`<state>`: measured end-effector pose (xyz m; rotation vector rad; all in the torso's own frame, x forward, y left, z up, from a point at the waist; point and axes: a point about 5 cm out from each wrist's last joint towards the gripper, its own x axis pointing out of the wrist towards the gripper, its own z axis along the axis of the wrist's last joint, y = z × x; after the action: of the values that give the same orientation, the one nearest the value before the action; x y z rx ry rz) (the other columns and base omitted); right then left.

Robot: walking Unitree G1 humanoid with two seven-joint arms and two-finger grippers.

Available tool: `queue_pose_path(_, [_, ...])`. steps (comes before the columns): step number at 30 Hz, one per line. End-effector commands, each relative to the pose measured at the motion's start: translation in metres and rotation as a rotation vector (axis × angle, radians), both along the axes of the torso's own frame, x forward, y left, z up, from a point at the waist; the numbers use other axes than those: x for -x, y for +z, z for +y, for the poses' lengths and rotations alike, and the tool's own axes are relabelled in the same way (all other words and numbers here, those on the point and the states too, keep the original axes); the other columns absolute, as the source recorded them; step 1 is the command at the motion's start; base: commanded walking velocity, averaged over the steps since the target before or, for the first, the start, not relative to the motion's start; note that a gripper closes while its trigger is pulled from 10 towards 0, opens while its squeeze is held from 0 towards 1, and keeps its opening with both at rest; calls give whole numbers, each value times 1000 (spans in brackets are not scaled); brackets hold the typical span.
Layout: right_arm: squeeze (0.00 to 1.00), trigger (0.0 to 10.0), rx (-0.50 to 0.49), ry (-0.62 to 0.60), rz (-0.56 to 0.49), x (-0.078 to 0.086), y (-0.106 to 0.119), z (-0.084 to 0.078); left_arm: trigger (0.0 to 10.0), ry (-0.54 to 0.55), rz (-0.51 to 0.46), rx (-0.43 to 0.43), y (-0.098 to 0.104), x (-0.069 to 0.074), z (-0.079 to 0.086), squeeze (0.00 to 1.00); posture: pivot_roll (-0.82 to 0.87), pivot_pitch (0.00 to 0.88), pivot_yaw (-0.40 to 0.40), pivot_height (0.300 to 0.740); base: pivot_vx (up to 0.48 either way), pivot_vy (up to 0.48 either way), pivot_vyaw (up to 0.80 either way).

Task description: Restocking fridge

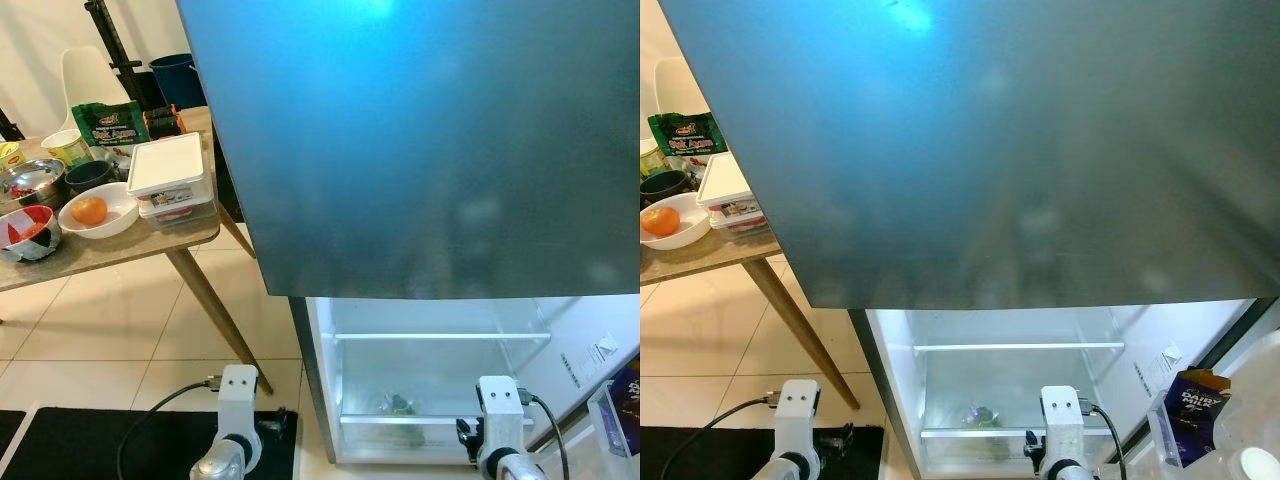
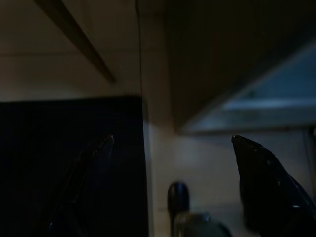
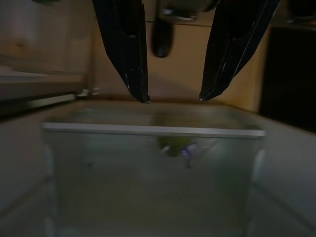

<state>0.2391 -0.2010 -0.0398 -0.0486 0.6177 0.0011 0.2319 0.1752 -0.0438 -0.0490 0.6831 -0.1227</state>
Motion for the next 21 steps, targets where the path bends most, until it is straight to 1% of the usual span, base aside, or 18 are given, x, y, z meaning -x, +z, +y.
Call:
queue_pose_path(1, [0,10000,12,-5,10,6,-4,-1,10000,-8,40,-38,-6,8,9,0,36,94,60,734,0,0,0])
queue_pose_path(3, [0,10000,38,-33,-19,5,-1,-9,10000,-22,52,-27,-9,13,3,0,14,116,82,734,0,0,0])
queue_pose_path(4, [0,10000,38,-33,-19,5,-1,-9,10000,-22,52,-27,-9,13,3,0,14,116,82,734,0,0,0])
queue_pose_path(5, [0,10000,51,-56,-26,6,0,-13,10000,-57,63,-31,-11,15,-1,0,5,98,83,734,0,0,0])
queue_pose_path(6, [0,10000,56,-74,-33,7,0,-16,10000,-70,67,-35,-12,15,-4,0,8,118,87,734,0,0,0])
queue_pose_path(7, [0,10000,58,-85,-36,7,1,-18,10000,-76,67,-38,-12,15,-6,0,9,118,88,734,0,0,0])
queue_pose_path(8, [0,10000,58,-85,-36,7,1,-18,10000,-76,67,-38,-12,15,-6,0,9,118,88,734,0,0,0])
queue_pose_path(9, [0,10000,82,-63,-42,8,1,-18,10000,-70,68,-40,-11,14,-6,0,5,106,90,734,0,0,0])
queue_pose_path(12, [0,10000,113,-36,-43,10,0,-19,10000,-59,70,-37,-11,13,-6,0,-3,115,97,734,0,0,0])
queue_pose_path(15, [0,10000,100,-43,-57,9,1,-18,10000,-84,68,-36,-12,13,-11,0,-24,108,103,734,0,0,0])
queue_pose_path(18, [0,10000,93,-37,-57,9,1,-16,10000,-91,65,-39,-12,13,-11,0,-24,108,103,734,0,0,0])
queue_pose_path(19, [0,10000,88,-5,-49,9,-1,-12,10000,-76,54,-31,-11,12,-11,0,-23,83,94,734,0,0,0])
queue_pose_path(21, [0,10000,85,33,-39,10,-3,-6,10000,-57,43,-21,-10,10,-10,0,-25,80,95,734,0,0,0])
